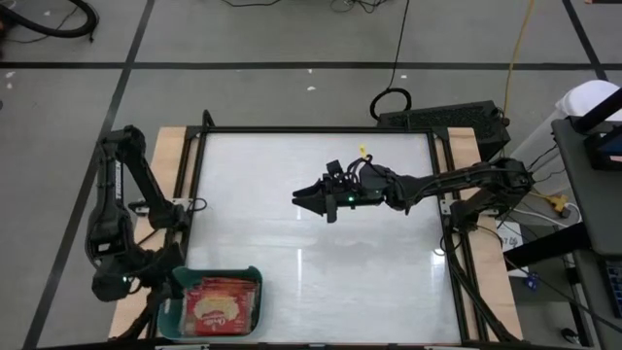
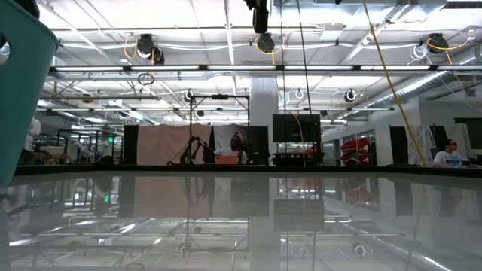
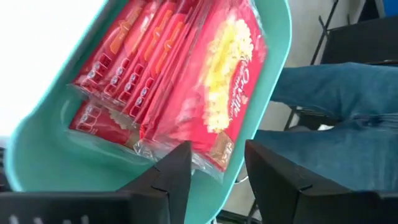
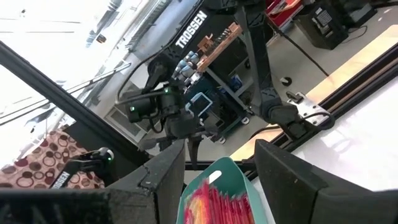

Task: Sort popcorn bags into baskets
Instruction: Put the red popcorn bag into the green bin

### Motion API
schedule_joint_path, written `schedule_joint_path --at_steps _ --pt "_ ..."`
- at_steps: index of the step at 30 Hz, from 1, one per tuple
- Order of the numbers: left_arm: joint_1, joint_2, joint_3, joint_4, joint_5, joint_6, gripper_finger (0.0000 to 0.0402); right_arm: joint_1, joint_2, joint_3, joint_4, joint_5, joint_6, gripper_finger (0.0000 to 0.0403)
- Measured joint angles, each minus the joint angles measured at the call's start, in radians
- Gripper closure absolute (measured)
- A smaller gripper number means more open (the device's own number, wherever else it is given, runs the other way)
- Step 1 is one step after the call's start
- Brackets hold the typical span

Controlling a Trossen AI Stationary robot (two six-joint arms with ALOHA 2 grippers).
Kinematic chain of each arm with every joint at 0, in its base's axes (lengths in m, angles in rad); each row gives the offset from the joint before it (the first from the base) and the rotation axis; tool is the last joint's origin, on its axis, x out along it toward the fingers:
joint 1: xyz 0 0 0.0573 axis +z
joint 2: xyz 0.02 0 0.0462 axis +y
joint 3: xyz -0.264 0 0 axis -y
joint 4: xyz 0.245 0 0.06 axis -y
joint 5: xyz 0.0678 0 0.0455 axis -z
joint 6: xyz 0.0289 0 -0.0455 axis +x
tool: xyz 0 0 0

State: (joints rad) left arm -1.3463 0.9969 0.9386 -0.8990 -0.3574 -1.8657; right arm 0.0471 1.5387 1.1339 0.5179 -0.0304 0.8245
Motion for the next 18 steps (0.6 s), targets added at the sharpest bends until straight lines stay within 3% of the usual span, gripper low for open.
schedule_joint_path --at_steps 10,18 --pt "0.024 -0.095 0.000 -0.036 0.075 0.076 0.0299 0.000 0.001 0.000 -0.050 0.000 0.030 0.0216" --pt "0.077 -0.031 -0.001 0.062 0.044 0.360 0.0309 0.006 0.001 -0.001 -0.076 0.009 0.080 0.0216"
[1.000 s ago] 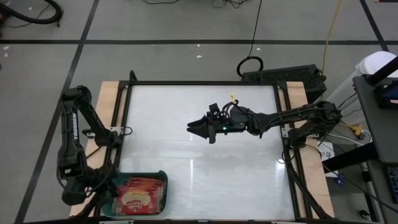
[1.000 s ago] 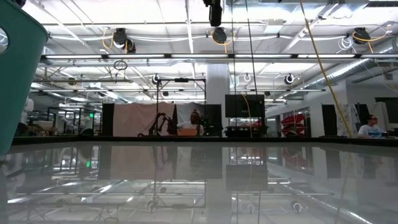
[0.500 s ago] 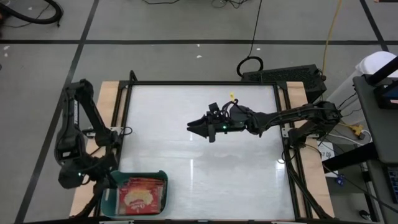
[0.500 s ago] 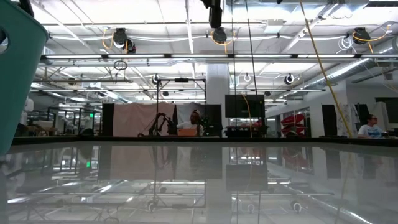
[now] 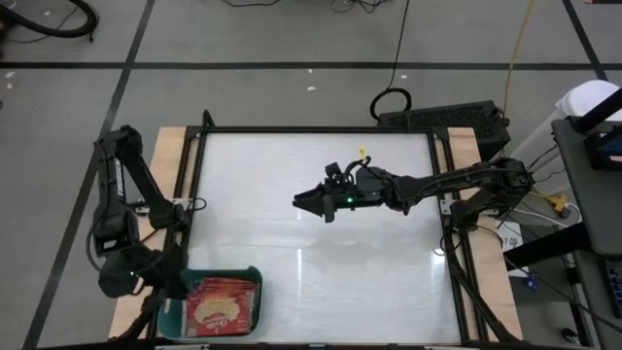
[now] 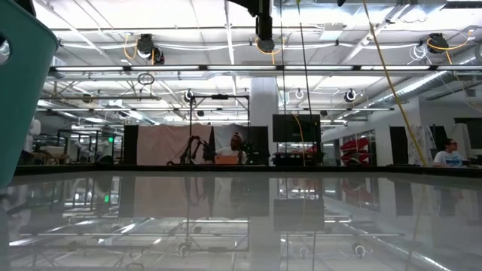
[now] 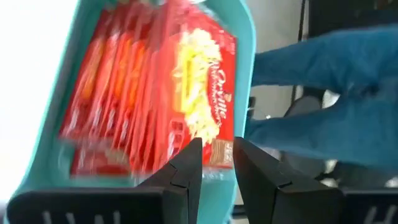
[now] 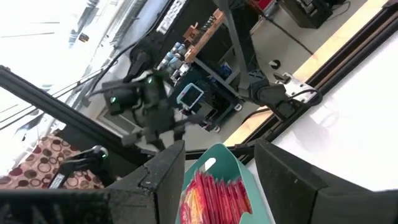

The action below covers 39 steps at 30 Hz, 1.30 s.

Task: Sort popcorn bags into baskets
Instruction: Put the red popcorn bag into the green bin, then return to Home Position

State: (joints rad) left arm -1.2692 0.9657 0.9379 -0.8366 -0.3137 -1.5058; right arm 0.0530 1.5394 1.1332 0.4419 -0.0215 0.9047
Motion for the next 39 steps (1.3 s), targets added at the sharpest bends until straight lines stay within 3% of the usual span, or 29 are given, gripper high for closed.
schedule_joint_path --at_steps 6,17,25,33,39 --pt "0.035 0.123 0.000 0.065 0.003 0.237 0.0309 0.022 0.000 0.000 -0.006 0.051 0.003 0.0230" --pt "0.050 0.277 0.000 0.052 0.150 0.210 0.0309 0.054 0.000 0.000 -0.006 0.101 0.005 0.0254" --pt "0.049 0.199 0.000 0.052 0.172 0.158 0.0309 0.054 0.000 0.000 -0.006 0.100 0.003 0.0255" --pt "0.066 0.085 0.000 0.052 0.031 0.171 0.0309 0.054 0.000 0.000 -0.006 0.099 -0.008 0.0255" --pt "0.117 -0.009 0.000 0.037 -0.058 0.282 0.0309 0.056 0.000 0.000 -0.006 0.099 -0.105 0.0271"
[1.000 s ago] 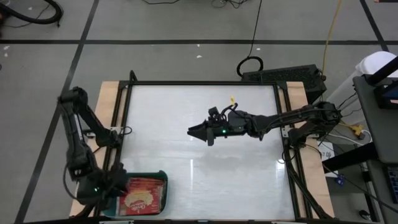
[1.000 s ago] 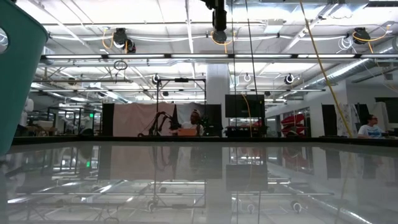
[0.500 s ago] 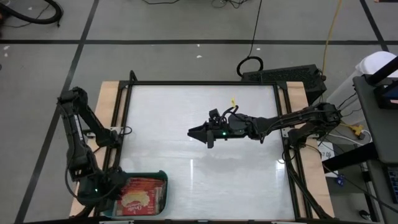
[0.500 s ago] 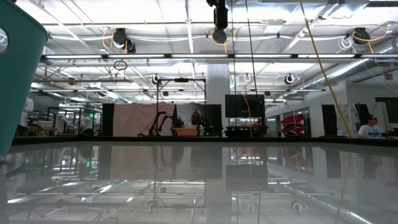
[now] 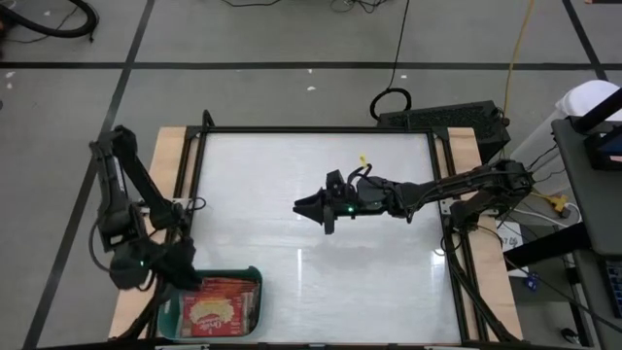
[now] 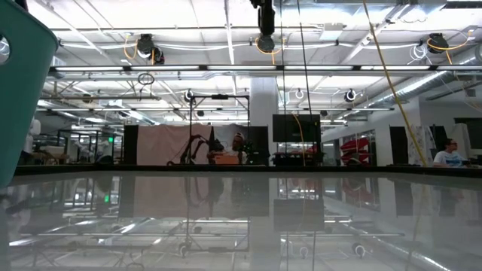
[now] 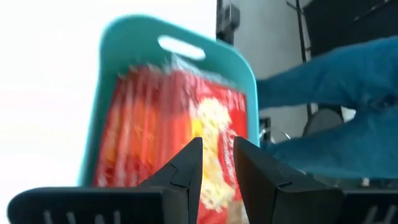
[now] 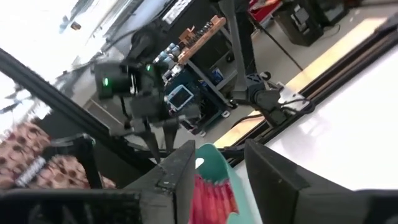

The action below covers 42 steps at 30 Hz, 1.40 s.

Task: Sort popcorn bags into baskets
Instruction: Return to Home Position

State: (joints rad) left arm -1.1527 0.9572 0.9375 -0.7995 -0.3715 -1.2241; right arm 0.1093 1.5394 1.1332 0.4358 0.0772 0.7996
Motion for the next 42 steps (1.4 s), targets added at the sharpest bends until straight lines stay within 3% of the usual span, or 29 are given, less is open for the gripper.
schedule_joint_path --at_steps 6,13,18,26,32,42 --pt "0.079 -0.118 0.000 -0.100 -0.059 0.098 0.0309 0.000 0.000 0.000 0.003 -0.001 -0.146 0.0321" --pt "0.163 -0.244 0.000 -0.216 -0.277 0.351 0.0321 -0.009 -0.034 0.000 -0.016 -0.001 -0.410 0.0393" --pt "0.241 -0.316 0.000 -0.238 -0.338 0.615 0.0392 -0.041 -0.100 -0.011 -0.118 -0.031 -0.662 0.0394" --pt "0.394 -0.363 0.000 -0.160 -0.464 0.803 0.0397 -0.174 -0.336 -0.196 -0.164 -0.147 -0.771 0.0401" --pt "0.534 -0.330 0.001 -0.072 -0.423 0.786 0.0396 -0.283 -0.535 -0.389 -0.161 -0.202 -0.767 0.0402" --pt "0.783 -0.109 0.000 0.135 -0.210 0.936 0.0399 -0.346 -0.718 -0.635 -0.032 -0.264 -0.779 0.0403"
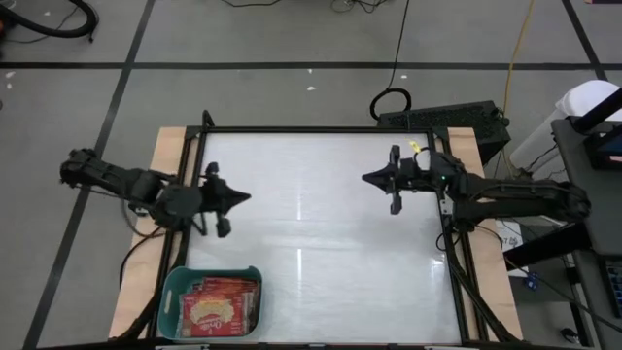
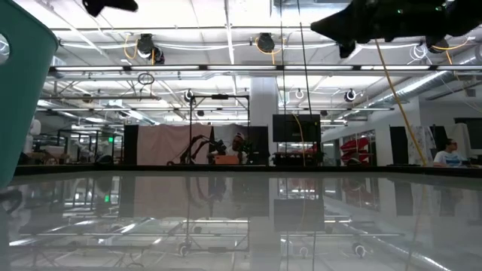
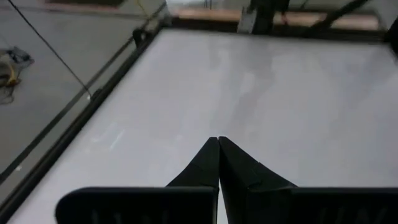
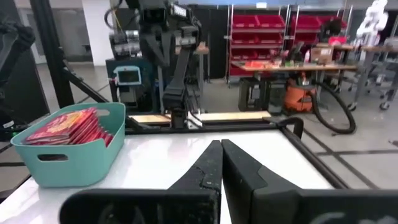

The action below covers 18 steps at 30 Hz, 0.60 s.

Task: Sort popcorn bags into baskets
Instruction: Return to Home Position

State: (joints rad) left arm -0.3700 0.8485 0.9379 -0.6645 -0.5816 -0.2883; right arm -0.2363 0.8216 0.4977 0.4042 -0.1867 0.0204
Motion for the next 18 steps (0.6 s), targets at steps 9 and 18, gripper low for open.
schedule_joint_path --at_steps 9,18 --pt "0.192 0.033 -0.152 0.308 0.200 0.138 0.0398 0.000 -0.066 -0.153 0.142 0.001 -0.011 0.0403" --pt "0.294 -0.121 -0.331 0.366 0.269 0.198 0.0398 0.000 -0.072 -0.255 0.197 0.006 -0.052 0.0403"
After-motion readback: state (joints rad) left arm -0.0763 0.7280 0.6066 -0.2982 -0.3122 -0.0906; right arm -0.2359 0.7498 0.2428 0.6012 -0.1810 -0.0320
